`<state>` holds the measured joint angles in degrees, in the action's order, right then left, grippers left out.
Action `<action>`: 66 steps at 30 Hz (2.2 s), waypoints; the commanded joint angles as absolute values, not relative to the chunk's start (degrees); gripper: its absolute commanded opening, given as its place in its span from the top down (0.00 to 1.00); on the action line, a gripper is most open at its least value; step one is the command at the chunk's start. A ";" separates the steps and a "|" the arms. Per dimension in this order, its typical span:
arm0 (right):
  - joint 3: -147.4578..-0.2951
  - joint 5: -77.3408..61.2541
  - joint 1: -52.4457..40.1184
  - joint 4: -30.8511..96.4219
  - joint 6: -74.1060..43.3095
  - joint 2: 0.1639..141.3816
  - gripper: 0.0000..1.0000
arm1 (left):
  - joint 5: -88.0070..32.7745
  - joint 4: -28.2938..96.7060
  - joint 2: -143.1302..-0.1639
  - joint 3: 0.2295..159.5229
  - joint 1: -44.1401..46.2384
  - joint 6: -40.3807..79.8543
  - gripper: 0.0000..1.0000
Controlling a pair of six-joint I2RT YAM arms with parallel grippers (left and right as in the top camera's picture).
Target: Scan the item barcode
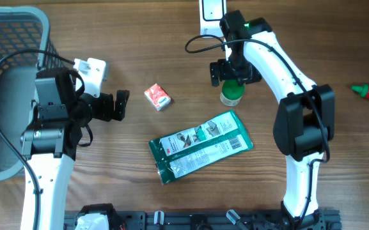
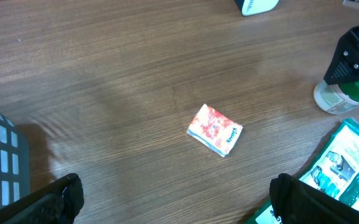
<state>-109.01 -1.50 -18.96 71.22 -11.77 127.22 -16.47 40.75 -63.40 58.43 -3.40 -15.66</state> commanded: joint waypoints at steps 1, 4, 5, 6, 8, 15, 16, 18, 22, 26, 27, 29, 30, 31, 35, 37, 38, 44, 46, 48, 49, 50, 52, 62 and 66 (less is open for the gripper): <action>-109.25 -2.87 -18.90 72.16 -10.48 131.28 0.05 | -17.54 40.62 -63.51 58.06 -3.70 -15.14 0.00; -108.84 -3.03 -18.90 72.44 -10.46 132.35 0.08 | -17.54 40.62 -63.51 58.06 -3.70 -15.14 0.00; -108.57 -3.03 -18.90 72.27 -10.46 132.40 0.08 | -17.54 40.62 -63.51 58.06 -3.70 -15.16 0.00; -108.36 -3.03 -18.90 72.07 -10.48 132.57 0.08 | -17.54 40.62 -63.51 58.06 -3.70 -15.14 0.00; -107.90 -3.03 -18.87 71.83 -10.50 132.73 0.09 | -17.56 40.62 -63.51 58.06 -3.70 -15.14 0.00; -105.93 -3.03 -18.90 70.48 -10.68 132.73 0.14 | -17.54 40.64 -63.51 58.06 -3.70 -15.14 0.00; -105.34 -3.03 -18.90 69.89 -10.68 132.77 0.14 | -17.54 40.62 -63.51 58.06 -3.70 -15.14 0.00; -103.81 -3.03 -18.90 68.36 -10.74 132.77 0.16 | -17.54 40.62 -63.51 58.06 -3.70 -15.14 0.00; -100.92 -3.05 -18.87 66.65 -12.51 132.77 0.24 | -17.54 40.64 -63.51 58.06 -3.70 -15.14 0.00; -100.49 -3.03 -18.87 66.65 -13.67 132.77 0.39 | -17.54 40.62 -63.51 58.06 -3.70 -15.14 0.00; -100.55 -3.07 -18.87 66.67 -13.85 132.77 0.42 | -17.54 40.64 -63.51 58.06 -3.70 -15.14 0.00; -100.57 -3.07 -18.87 66.70 -14.17 132.77 0.46 | -17.54 40.62 -63.51 58.06 -3.70 -15.14 0.00; -100.60 -3.09 -18.87 66.89 -14.70 132.77 0.49 | -17.54 40.64 -63.51 58.06 -3.70 -15.16 0.00; -100.82 -3.38 -18.87 67.51 -15.51 132.75 0.50 | -17.54 40.62 -63.51 58.06 -3.70 -15.14 0.00; -103.18 -10.79 -18.63 71.48 -13.23 132.75 0.54 | -17.54 40.62 -63.51 58.06 -3.70 -15.14 0.00; -105.06 -14.28 -18.24 74.00 -13.08 132.75 0.54 | -17.54 40.62 -63.51 58.06 -3.70 -15.14 0.00; -105.95 -16.45 -17.98 75.02 -13.08 132.73 0.54 | -17.54 40.62 -63.51 58.06 -3.70 -15.16 0.00; -109.58 -31.44 -16.16 81.91 -13.43 132.64 0.55 | -17.54 40.64 -63.51 58.06 -3.70 -15.14 0.00; -110.06 -34.20 -15.68 84.16 -12.43 132.53 0.58 | -17.54 40.62 -63.51 58.06 -3.70 -15.14 0.00; -110.21 -37.74 -15.03 87.20 -9.26 132.33 0.58 | -17.54 40.62 -63.51 58.06 -3.70 -15.14 0.00; -110.21 -38.74 -14.83 88.47 -8.60 132.31 0.58 | -17.54 40.62 -63.51 58.06 -3.70 -15.14 0.00; -110.21 -39.55 -14.66 90.00 -7.90 132.20 0.58 | -17.54 40.62 -63.51 58.06 -3.70 -15.14 0.00; -110.21 -40.86 -14.59 92.42 -6.74 132.09 0.58 | -17.54 40.62 -63.51 58.06 -3.70 -15.14 0.00; -108.79 -44.38 -14.90 92.36 -8.93 123.24 0.56 | -17.54 40.62 -63.51 58.06 -3.70 -15.14 0.00; -102.67 -43.77 -15.27 92.31 -10.74 116.44 0.56 | -17.54 40.62 -63.51 58.06 -3.70 -15.16 0.00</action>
<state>-107.50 -41.15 -14.59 91.83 -8.97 126.45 -16.47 40.75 -63.40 58.43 -3.40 -15.66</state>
